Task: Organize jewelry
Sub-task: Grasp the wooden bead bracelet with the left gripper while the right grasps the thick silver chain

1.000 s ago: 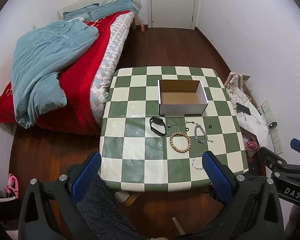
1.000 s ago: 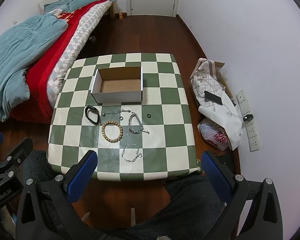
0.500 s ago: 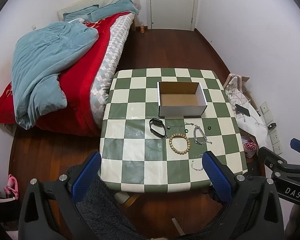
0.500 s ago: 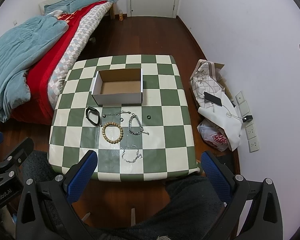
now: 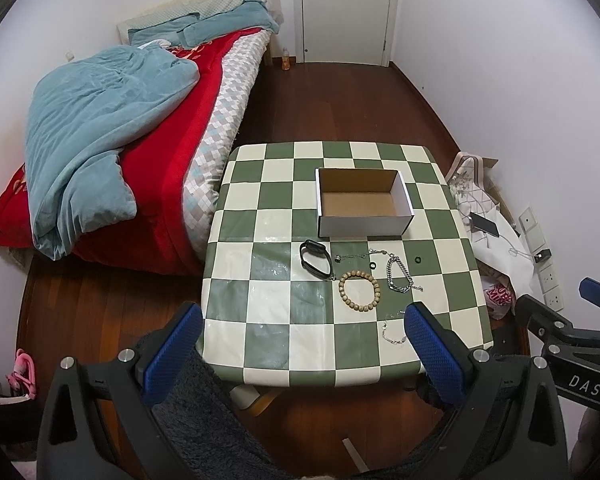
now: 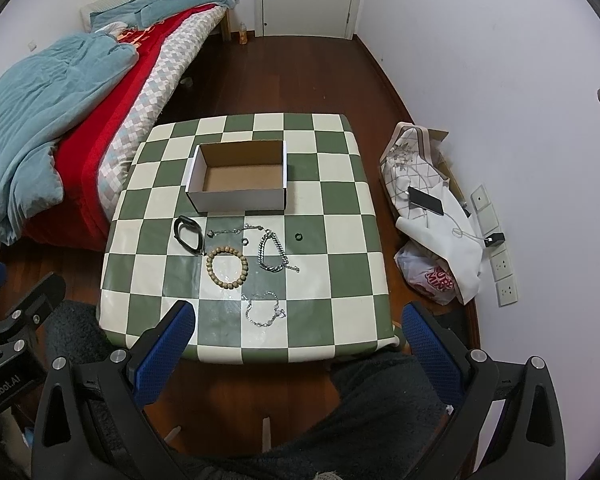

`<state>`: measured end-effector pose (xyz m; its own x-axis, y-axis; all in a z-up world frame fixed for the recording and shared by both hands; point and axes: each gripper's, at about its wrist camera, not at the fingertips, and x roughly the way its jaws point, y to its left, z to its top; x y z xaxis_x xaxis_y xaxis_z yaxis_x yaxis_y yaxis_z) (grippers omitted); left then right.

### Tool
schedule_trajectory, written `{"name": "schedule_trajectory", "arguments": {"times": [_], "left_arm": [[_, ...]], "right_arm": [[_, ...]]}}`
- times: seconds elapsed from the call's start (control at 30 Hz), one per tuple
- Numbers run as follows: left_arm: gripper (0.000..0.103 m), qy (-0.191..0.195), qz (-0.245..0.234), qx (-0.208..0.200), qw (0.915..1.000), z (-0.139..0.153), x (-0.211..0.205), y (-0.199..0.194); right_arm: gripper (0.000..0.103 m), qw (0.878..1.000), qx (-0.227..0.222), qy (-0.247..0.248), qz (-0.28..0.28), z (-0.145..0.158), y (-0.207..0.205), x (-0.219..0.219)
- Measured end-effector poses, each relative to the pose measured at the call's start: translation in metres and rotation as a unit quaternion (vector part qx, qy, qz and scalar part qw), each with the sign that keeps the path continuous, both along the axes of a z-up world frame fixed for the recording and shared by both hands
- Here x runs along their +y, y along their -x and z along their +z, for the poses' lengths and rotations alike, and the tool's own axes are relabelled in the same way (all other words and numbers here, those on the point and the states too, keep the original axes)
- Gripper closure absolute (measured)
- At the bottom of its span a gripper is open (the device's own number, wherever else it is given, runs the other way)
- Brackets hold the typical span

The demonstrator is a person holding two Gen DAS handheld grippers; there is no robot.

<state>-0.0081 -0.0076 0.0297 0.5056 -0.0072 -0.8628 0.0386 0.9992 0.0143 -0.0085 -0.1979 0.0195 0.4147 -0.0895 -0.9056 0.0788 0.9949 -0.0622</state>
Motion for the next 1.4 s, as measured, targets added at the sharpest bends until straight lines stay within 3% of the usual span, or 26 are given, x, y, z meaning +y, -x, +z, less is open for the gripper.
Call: {"name": "schedule_trajectory", "arguments": {"times": [0.57,0.8,0.93,1.07,1.17,1.23,1.4], "left_arm": [[0.000,0.002,0.003,-0.002,1.0000,-0.002,0.008,0.008],[0.000,-0.032,0.019,-0.010,0.9993,-0.028,0.009,-0.015],[0.000,-0.060,0.040,-0.007,0.9974,-0.061,0.011,-0.041],[0.000,-0.085,0.049,0.029,0.9947,-0.110,0.008,-0.072],[0.000,-0.087,0.047,0.065,0.9930,-0.145,0.003,-0.089],[0.000,-0.092,0.040,0.092,0.9907,-0.173,-0.004,-0.100],[0.001,-0.074,0.033,0.159,0.9840,-0.229,-0.020,-0.117]], "right_arm": [[0.000,1.000,-0.005,-0.004,-0.004,0.004,-0.001,0.001],[0.000,1.000,-0.013,0.001,-0.021,-0.017,-0.018,-0.008],[0.000,0.999,-0.004,-0.004,-0.035,-0.050,-0.045,-0.020],[0.001,0.999,0.022,-0.026,-0.043,-0.096,-0.073,-0.028],[0.016,0.998,0.042,-0.032,-0.044,-0.139,-0.093,-0.032],[0.032,0.996,0.063,-0.049,-0.045,-0.172,-0.108,-0.034],[0.046,0.990,0.101,-0.077,-0.061,-0.239,-0.128,-0.045]]}}
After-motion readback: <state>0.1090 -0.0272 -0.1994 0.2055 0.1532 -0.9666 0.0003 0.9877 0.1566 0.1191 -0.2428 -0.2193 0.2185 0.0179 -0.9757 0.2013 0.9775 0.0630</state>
